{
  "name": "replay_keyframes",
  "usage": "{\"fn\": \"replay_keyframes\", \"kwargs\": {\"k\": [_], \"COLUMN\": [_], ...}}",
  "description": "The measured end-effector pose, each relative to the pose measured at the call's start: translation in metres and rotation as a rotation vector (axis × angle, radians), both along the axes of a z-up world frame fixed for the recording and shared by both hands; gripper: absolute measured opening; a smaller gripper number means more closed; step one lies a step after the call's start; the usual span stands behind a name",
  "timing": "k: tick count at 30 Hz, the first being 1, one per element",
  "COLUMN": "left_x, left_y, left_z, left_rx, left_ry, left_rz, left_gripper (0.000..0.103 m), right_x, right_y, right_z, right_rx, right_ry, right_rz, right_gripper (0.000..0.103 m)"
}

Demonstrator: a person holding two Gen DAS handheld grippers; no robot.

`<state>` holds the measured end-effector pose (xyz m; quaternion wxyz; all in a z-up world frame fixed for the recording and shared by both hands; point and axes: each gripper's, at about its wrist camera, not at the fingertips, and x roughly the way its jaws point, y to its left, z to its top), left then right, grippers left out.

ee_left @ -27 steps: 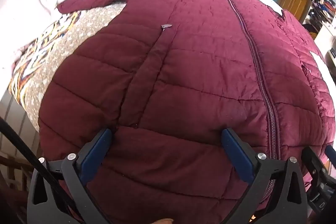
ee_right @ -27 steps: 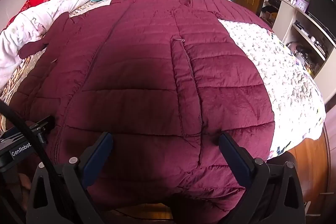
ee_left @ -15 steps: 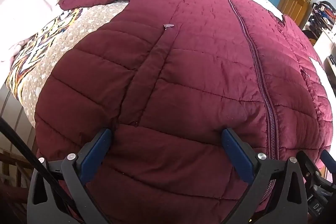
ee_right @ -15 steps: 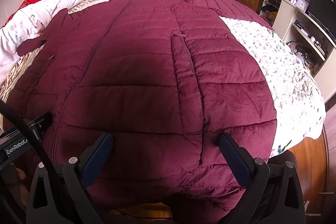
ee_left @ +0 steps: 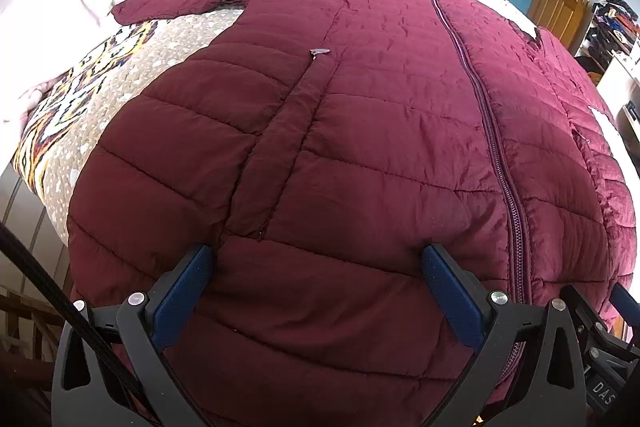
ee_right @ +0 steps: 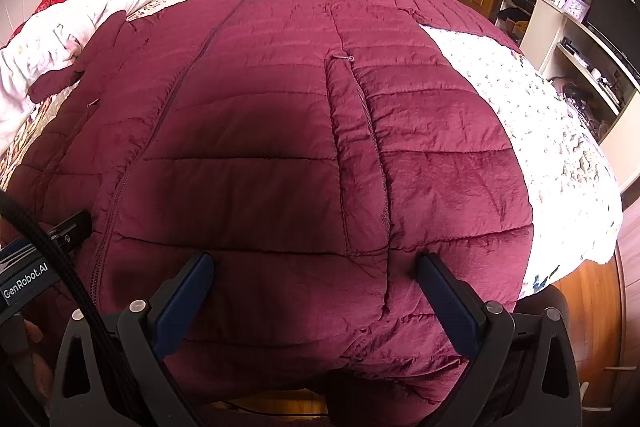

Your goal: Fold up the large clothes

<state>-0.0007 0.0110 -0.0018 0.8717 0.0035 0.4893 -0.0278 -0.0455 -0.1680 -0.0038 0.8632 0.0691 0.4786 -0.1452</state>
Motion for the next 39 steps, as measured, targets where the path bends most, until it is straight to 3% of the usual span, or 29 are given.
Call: {"fn": "replay_keyframes", "kwargs": {"k": [25, 39], "left_x": [-0.0022, -0.0049], "left_y": [-0.0038, -0.0025], "left_z": [-0.0007, 0.0005], "left_rx": [0.021, 0.009], "left_ry": [-0.03, -0.03], "left_rz": [-0.011, -0.02], "left_gripper": [0.103, 0.103], "right_x": [0.001, -0.0067], "right_y": [0.0007, -0.0031], "right_z": [-0.0007, -0.0001], "right_rx": [0.003, -0.002], "right_ry": [0.0, -0.056], "right_rz": [0.0, 0.065], "right_gripper": [0.103, 0.102]}}
